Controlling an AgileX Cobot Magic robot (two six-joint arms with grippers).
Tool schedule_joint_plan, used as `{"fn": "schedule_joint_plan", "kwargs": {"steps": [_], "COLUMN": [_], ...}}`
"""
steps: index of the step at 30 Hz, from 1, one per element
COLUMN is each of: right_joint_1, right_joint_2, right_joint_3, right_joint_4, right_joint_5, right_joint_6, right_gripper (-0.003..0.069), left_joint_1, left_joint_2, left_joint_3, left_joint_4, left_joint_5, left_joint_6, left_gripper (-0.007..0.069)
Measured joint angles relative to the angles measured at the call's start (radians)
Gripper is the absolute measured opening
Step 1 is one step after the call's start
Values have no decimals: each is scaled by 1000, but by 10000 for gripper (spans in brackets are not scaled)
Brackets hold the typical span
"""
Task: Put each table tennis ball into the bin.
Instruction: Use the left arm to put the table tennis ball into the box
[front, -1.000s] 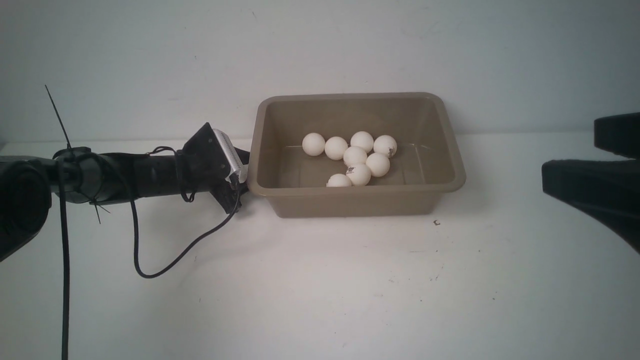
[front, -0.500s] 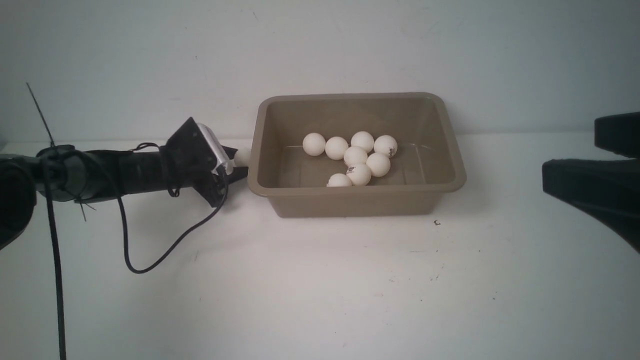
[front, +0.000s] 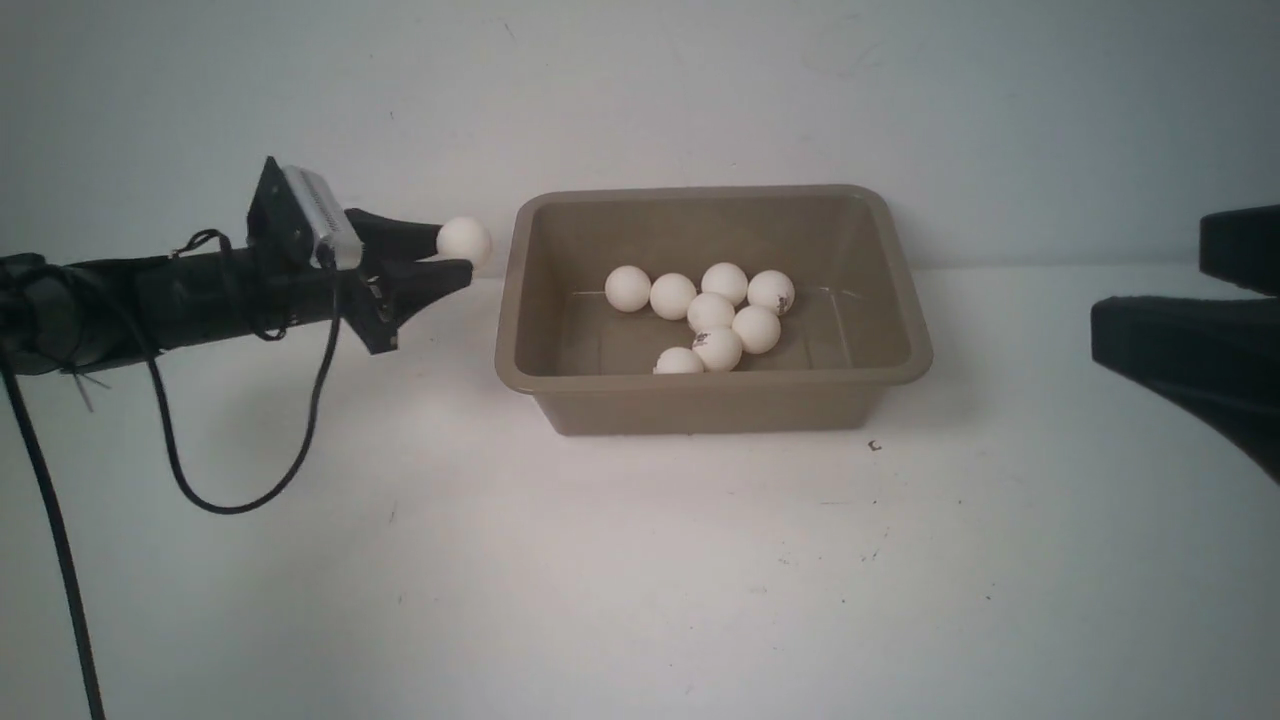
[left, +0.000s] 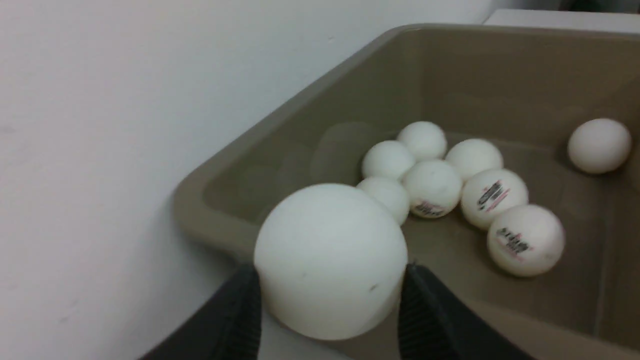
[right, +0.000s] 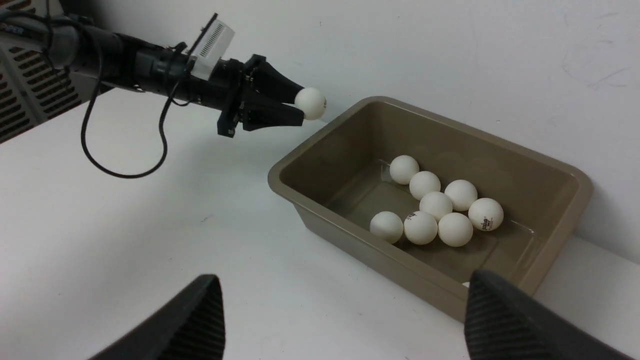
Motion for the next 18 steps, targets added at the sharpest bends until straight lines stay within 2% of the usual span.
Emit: {"fn": "schedule_joint_plan", "kwargs": {"steps": [10,14,16,18], "right_joint_1": [0,0,0,0], "right_joint_2": [0,0,0,0], "right_joint_3": [0,0,0,0], "right_joint_4": [9,14,14,14], "right_joint_5": [18,29,32,35], "right_joint_6": [3,3,3,3], "right_gripper": [582,582,582,582], "left_joint_1": [-159,-199,-206,-213], "left_joint_2": [-2,-2,-5,-9], "left_joint_3": [0,0,0,0], "left_joint_4": [4,8,10,10], "left_joint_5": [-7,-98,-122,-162], "left_joint_6": [41,58,49,6], "left_gripper": [317,317,335,415]}}
